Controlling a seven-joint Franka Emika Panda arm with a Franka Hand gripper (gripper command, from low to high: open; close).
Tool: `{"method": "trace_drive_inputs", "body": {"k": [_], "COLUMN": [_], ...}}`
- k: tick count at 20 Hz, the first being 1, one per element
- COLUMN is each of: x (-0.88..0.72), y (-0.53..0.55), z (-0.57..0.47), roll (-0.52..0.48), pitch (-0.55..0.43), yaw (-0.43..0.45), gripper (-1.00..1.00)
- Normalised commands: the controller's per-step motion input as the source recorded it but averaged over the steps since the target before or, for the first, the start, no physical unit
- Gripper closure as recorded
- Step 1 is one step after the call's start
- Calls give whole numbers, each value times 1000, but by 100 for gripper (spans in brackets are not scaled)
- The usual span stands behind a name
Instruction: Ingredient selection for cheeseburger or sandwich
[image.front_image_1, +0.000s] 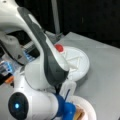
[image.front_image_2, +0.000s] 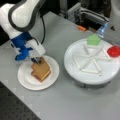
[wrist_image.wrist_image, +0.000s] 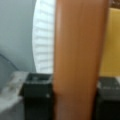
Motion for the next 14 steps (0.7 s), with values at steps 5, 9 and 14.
{"method": "trace_drive_inputs", "body": {"k": [5,9,14], "x": [-79,-62,-56], "y": [-23,-31,-39], "z": [-123,-131,-130], "roll": [-17,-8,-3], "pitch": [-157,-156,-142], "yaw": [16,21,27], "gripper": [100,100,-100]}}
